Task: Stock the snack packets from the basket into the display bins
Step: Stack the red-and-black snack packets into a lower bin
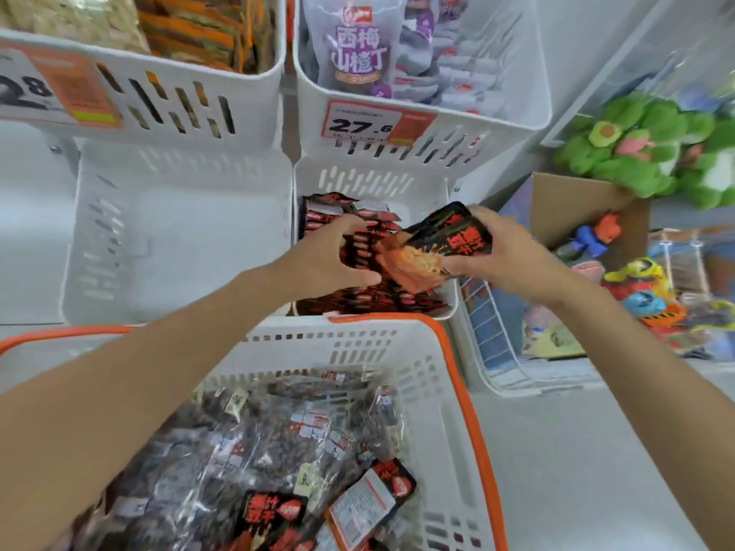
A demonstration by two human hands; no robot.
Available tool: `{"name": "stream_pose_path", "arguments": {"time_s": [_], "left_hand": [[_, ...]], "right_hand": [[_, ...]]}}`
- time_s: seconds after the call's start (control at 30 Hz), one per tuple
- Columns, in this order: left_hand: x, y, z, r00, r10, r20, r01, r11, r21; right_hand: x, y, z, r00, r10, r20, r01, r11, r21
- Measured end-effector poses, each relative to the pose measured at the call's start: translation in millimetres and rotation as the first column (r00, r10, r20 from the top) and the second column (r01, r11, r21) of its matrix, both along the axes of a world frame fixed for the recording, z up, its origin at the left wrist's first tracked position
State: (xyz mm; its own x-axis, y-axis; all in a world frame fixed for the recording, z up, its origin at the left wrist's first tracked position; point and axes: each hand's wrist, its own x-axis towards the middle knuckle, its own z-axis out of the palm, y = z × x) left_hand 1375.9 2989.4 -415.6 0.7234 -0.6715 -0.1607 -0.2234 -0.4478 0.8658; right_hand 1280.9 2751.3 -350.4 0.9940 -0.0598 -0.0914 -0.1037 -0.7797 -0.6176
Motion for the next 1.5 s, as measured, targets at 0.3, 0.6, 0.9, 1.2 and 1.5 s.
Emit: {"name": "stream_pose_path", "arguments": {"time_s": [0.3, 0.6, 0.9, 1.2, 1.5], "left_hand": [[51.4, -56.7, -85.4, 0.671, -0.512, 0.536, 0.068, 0.762, 0.644], [55.4, -47.9, -103.1, 0.685, -0.44, 0.58, 0.015, 0.805, 0.593], [57.1, -46.3, -110.1, 0.673, -0.433, 0.6, 0.026, 0.824, 0.566], [56.2, -44.8, -111.6, 0.668, -0.421, 0.614, 0.025, 0.836, 0.548], [54.7, -45.6, -113.3, 0.667, -0.385, 0.638, 0.0, 0.856, 0.517]], "right_hand": [[30.0, -59.7, -76.3, 0.989, -0.049, 0.138, 0.084, 0.963, -0.255], [57.1, -54.9, -97.5, 0.983, 0.183, -0.031, -0.169, 0.816, -0.552], [68.0, -62.4, -114.4, 0.915, 0.399, -0.059, -0.307, 0.594, -0.743], [86.6, -66.0, -126.1, 0.872, 0.469, -0.14, -0.403, 0.525, -0.75], [98.9, -65.6, -114.1, 0.883, 0.41, -0.229, -0.458, 0.639, -0.618]]}}
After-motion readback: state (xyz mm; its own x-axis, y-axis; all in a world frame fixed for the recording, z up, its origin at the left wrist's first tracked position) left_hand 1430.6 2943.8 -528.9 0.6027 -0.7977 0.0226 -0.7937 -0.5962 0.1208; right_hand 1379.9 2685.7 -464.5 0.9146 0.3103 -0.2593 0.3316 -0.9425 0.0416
